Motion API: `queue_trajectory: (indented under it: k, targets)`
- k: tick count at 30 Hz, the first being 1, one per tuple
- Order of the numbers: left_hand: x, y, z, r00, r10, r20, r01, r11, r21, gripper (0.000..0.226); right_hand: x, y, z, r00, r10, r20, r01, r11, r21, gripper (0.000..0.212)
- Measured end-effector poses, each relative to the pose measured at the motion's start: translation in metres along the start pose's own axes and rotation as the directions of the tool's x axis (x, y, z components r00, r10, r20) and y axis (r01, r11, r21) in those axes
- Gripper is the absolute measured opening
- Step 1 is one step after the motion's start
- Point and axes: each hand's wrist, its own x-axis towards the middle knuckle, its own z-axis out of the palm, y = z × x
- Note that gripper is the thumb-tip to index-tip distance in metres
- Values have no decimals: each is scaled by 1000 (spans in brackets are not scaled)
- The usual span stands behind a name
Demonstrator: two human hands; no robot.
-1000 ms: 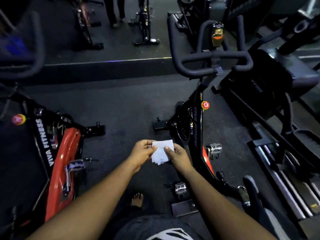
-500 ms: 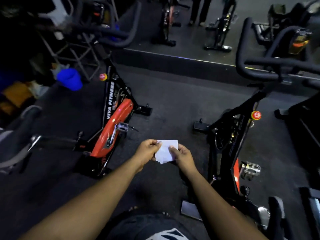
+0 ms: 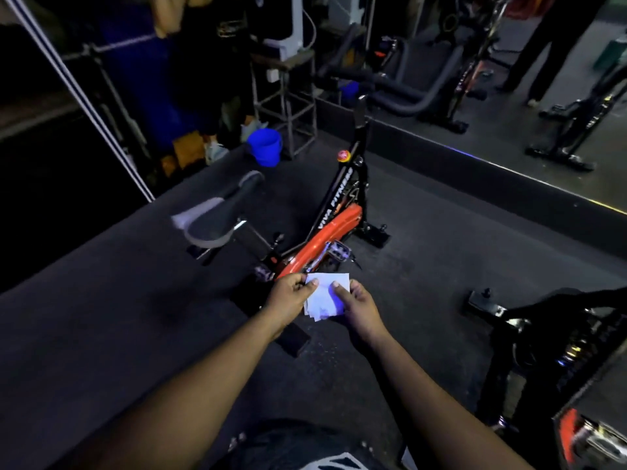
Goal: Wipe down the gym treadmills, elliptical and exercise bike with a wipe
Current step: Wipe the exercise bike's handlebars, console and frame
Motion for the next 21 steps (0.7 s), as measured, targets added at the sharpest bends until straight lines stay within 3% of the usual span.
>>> queue_trajectory:
  k: [7,11,14,18,21]
  targets:
    - [2,-16,-156,989,70,-134,-59,994,89,10,8,41,137,995,34,92,-26,995,-95,19]
    - [6,-17,-214,975,124,-184,-96,983,154,6,30,46,183,997,-57,46,65,981,-180,27]
    - [19,-10,-247,960,207,-188,-165,962,219,12,53,24,213,981,-188,46,194,945,-265,18]
    - [46,0,-273,936,285,-209,-200,915,351,13,92,-17,246,900,-425,91,416,782,-464,21]
    - [66,11,-284,909,363,-204,-215,829,517,15,112,-35,266,780,-609,143,553,566,-611,38]
